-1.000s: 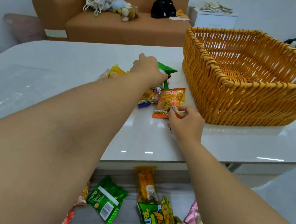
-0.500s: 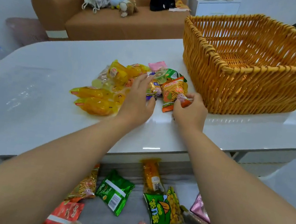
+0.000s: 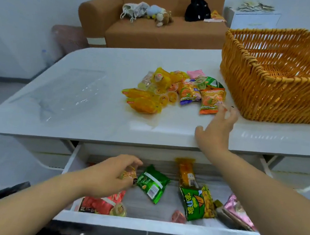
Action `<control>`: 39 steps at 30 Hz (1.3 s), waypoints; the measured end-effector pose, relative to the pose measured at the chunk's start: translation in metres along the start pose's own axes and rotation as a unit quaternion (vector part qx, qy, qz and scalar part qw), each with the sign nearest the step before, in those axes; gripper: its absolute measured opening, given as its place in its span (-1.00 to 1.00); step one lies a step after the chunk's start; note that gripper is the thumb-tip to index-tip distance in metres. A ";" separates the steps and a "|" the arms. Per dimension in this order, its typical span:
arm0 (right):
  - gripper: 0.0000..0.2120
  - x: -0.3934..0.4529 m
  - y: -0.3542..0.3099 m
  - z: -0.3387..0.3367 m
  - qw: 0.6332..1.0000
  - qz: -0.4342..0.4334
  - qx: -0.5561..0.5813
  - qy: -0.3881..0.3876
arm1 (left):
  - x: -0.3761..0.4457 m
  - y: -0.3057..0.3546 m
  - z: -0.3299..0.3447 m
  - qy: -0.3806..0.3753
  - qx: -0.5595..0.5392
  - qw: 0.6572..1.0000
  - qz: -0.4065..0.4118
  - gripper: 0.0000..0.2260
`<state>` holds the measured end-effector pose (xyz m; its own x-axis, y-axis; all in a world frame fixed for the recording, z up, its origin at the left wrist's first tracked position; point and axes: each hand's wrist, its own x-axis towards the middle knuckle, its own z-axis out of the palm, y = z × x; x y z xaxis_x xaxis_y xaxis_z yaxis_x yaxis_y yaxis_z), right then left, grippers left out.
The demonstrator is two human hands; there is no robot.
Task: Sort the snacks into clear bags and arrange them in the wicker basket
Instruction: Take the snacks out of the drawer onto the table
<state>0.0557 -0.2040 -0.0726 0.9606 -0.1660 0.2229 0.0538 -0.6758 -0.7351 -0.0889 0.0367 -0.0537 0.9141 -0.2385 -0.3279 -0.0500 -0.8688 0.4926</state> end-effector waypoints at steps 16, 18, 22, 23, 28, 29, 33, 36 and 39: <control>-0.14 -0.113 -0.002 0.084 0.774 -0.276 -0.326 -0.467 | 0.004 -0.126 0.057 -0.083 0.061 0.955 -0.277 0.17; -0.09 -0.114 0.001 0.091 0.784 -0.249 -0.321 -0.470 | 0.008 -0.126 0.056 -0.084 0.097 0.961 -0.245 0.10; -0.09 -0.111 0.003 0.103 0.787 -0.244 -0.330 -0.461 | 0.015 -0.133 0.053 -0.074 0.130 0.965 -0.215 0.05; -0.10 -0.110 0.003 0.107 0.785 -0.258 -0.337 -0.451 | 0.017 -0.135 0.052 -0.068 0.126 0.968 -0.207 0.03; -0.26 -0.110 0.002 0.120 0.740 -0.356 -0.355 -0.446 | 0.024 -0.133 0.052 -0.043 0.119 0.981 -0.148 -0.19; -0.29 -0.111 0.002 0.123 0.735 -0.361 -0.360 -0.448 | 0.025 -0.131 0.052 -0.041 0.124 0.982 -0.135 -0.24; -0.40 -0.110 0.002 0.132 0.747 -0.359 -0.368 -0.423 | 0.026 -0.128 0.051 -0.013 0.129 0.984 -0.121 -0.30; -0.45 -0.110 0.004 0.136 0.767 -0.341 -0.355 -0.412 | 0.027 -0.127 0.049 0.004 0.087 0.985 -0.149 -0.13; -0.47 -0.109 0.006 0.131 0.781 -0.330 -0.338 -0.409 | 0.031 -0.122 0.048 -0.042 0.065 0.980 -0.184 0.02</control>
<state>-0.0133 -0.0961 -0.1854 0.6524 0.7061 -0.2754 0.7201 -0.6908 -0.0651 -0.0738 0.1146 -0.1626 0.8441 0.0714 -0.5314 0.2207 -0.9495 0.2231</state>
